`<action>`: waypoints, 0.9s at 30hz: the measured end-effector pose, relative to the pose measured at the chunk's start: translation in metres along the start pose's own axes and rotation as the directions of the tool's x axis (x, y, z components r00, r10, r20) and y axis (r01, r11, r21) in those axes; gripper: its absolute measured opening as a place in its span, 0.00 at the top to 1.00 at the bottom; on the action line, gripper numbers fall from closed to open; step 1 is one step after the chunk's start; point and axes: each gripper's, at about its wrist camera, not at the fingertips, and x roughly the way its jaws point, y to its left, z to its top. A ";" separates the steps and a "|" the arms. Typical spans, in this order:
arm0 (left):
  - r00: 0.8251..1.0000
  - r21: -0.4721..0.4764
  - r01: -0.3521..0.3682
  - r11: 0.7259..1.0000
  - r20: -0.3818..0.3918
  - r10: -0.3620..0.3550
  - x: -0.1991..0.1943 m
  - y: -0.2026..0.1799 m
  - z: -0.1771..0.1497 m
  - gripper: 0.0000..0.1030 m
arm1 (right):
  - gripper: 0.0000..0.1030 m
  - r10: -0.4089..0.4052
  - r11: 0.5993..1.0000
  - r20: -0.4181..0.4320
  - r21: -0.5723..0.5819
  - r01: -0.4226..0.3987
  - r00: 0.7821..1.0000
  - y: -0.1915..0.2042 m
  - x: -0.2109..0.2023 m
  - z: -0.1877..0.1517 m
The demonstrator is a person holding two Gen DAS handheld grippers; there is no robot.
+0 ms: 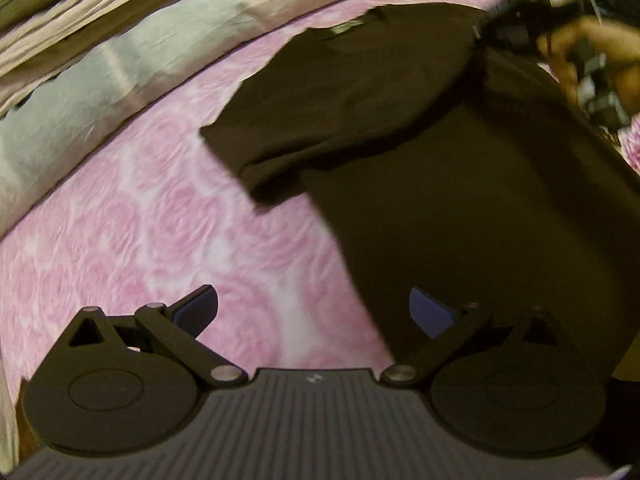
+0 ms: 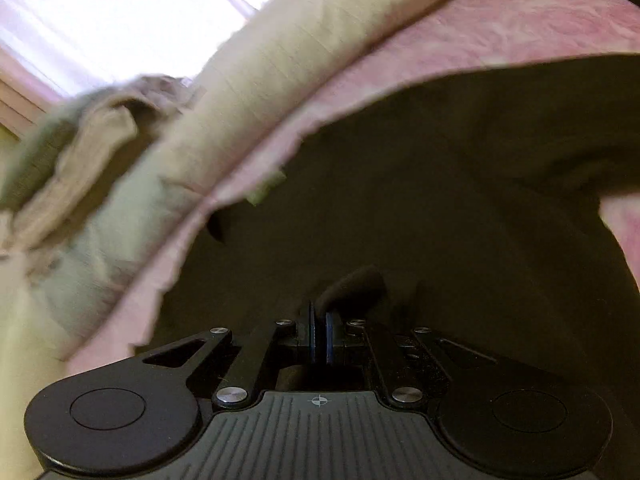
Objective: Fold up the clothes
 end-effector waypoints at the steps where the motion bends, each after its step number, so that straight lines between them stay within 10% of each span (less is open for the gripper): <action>1: 1.000 0.012 0.003 1.000 -0.004 -0.003 0.001 -0.009 0.007 0.02 | 0.97 0.040 0.999 0.040 -0.013 -0.040 0.998 0.003 -0.015 0.009; 4: 1.000 0.043 0.011 0.999 -0.013 -0.011 0.006 -0.031 0.025 0.02 | 0.97 0.112 0.993 0.130 -0.057 -0.105 0.985 0.001 -0.044 0.031; 14: 0.999 0.100 0.006 0.995 -0.034 -0.002 0.022 -0.043 0.046 0.02 | 0.97 -0.051 0.992 0.007 0.114 0.050 0.999 -0.084 -0.012 0.033; 18: 0.999 0.099 0.000 0.995 -0.043 0.004 0.027 -0.044 0.051 0.02 | 0.97 -0.027 1.000 0.169 0.016 0.025 0.985 -0.073 -0.051 0.044; 27: 0.999 0.100 -0.006 0.995 -0.041 0.010 0.040 -0.045 0.058 0.02 | 0.96 -0.148 0.974 -0.100 0.160 0.162 0.984 -0.126 -0.016 0.032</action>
